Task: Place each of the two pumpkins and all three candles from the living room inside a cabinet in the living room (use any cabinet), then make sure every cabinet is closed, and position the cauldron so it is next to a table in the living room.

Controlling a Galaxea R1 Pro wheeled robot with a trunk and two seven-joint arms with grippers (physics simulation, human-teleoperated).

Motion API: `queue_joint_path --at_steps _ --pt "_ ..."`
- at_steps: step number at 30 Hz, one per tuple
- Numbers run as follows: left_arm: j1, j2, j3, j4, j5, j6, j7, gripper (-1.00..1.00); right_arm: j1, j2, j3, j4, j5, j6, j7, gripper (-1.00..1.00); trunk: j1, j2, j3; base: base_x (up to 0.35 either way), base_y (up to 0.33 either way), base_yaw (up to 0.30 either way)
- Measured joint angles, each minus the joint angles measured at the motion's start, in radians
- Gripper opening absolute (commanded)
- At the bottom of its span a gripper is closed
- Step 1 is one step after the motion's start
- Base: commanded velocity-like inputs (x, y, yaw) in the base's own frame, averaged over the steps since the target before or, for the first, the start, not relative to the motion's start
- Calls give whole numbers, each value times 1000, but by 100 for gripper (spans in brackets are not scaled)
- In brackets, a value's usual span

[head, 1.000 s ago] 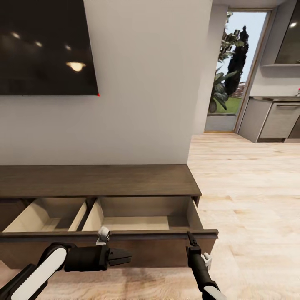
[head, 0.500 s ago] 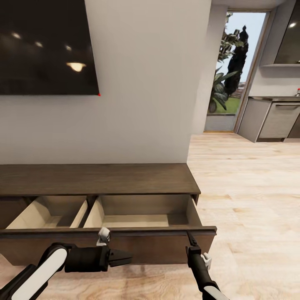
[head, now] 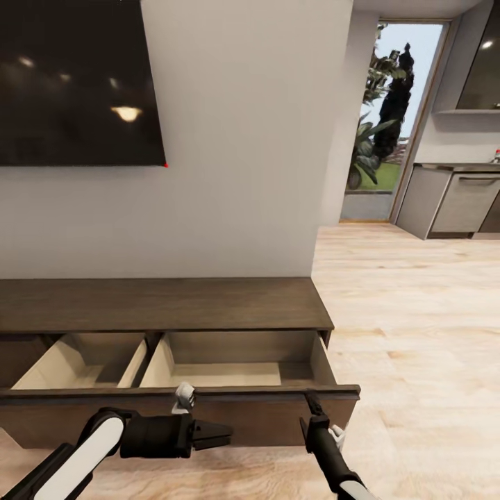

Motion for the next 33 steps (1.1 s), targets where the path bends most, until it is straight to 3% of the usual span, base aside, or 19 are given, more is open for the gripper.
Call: queue_joint_path --at_steps 2,6,11,14,16,26,33 --pt "0 -5 -2 2 -1 0 1 100 0 0 8 36 34 40 1 100 -8 14 6 0 0 0" --pt "-1 -9 -3 4 -2 0 2 100 7 -10 16 132 149 168 8 100 -23 42 19 0 0 0" --pt "-1 -12 -7 5 -3 0 2 100 30 -58 18 175 332 266 3 100 -42 77 34 0 0 0" --pt "-1 -11 -9 5 -4 0 2 100 33 -76 16 179 393 280 3 100 -54 98 44 0 0 0" --pt "-1 -11 -9 5 -5 0 2 100 34 -81 16 180 411 282 3 100 -61 112 50 0 0 0" --pt "-1 -11 -11 5 -8 0 2 100 35 -84 14 177 421 244 -24 100 -100 182 81 0 0 0" --pt "-1 -10 -11 5 -10 0 2 100 35 -84 14 179 428 75 -22 100 -127 231 103 0 0 0"
